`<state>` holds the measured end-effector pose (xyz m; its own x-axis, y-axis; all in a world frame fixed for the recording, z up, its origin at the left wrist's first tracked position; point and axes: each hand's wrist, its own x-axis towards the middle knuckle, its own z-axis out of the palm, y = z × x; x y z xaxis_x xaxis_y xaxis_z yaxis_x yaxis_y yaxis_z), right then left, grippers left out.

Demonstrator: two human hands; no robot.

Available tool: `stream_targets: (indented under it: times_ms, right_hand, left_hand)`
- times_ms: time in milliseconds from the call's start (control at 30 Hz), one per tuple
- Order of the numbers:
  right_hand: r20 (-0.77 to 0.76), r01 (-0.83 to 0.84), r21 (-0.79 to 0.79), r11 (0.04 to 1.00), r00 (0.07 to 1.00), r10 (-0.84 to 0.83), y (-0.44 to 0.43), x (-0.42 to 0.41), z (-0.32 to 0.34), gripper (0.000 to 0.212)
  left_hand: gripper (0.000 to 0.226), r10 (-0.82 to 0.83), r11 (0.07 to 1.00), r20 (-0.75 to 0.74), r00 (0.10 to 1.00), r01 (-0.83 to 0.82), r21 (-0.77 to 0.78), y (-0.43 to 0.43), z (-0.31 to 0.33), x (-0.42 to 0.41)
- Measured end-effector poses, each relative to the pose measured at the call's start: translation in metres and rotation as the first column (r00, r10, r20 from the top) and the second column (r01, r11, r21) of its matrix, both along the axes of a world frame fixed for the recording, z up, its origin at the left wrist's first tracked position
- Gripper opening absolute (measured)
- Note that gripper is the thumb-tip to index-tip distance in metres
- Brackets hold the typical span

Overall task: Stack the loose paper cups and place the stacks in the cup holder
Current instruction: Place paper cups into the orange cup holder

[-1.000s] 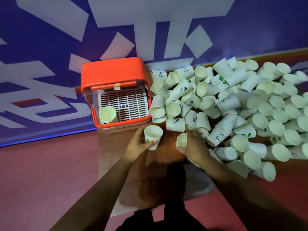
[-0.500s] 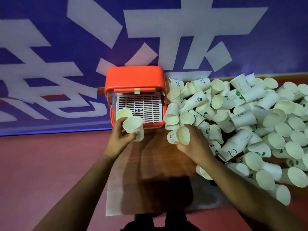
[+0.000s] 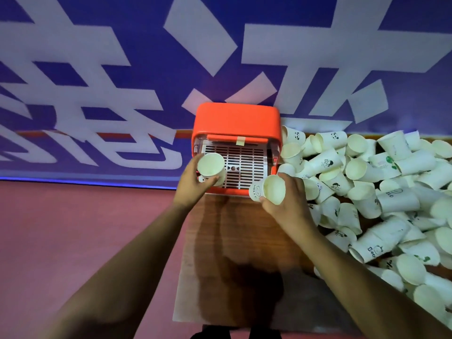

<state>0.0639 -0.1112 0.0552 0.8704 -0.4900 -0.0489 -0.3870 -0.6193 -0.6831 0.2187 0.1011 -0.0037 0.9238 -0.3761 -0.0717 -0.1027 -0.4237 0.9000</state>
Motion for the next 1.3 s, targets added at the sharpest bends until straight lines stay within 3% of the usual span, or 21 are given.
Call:
stream_targets:
  times_ms: [333, 533, 867, 1000, 1167, 1300]
  right_hand:
    - [0.021, 0.043, 0.054, 0.998, 0.999, -0.044, 0.008, 0.015, -0.018, 0.067]
    - [0.016, 0.032, 0.063, 0.997, 0.999, -0.033, 0.016, 0.033, -0.026, 0.066]
    - [0.051, -0.014, 0.083, 0.996, 0.999, 0.010, 0.024, 0.078, -0.031, 0.064]
    - [0.103, -0.059, 0.090, 0.994, 0.993, 0.050, 0.034, 0.092, -0.031, 0.065]
    - [0.152, -0.163, 0.072, 0.984, 0.977, 0.150, 0.051, 0.107, -0.037, 0.072]
    - [0.119, -0.215, 0.009, 0.976, 0.970, 0.213, 0.057, 0.121, -0.051, 0.072]
  left_hand:
    - [0.068, -0.058, 0.983, -0.005, 0.998, 0.058, 0.172, -0.016, -0.024, 0.020]
    - [0.092, -0.143, 0.934, -0.082, 0.986, 0.161, 0.320, -0.001, -0.046, 0.025]
    - [0.086, -0.209, 0.870, 0.060, 0.976, 0.158, 0.466, 0.004, -0.054, 0.040]
    - [0.093, -0.200, 0.915, -0.041, 0.979, 0.201, 0.349, 0.013, -0.042, 0.043]
    - [0.040, -0.019, 0.994, -0.022, 1.000, 0.022, 0.107, 0.025, -0.027, 0.047]
    - [0.032, -0.049, 0.996, -0.164, 0.985, 0.036, -0.083, 0.023, -0.012, 0.046]
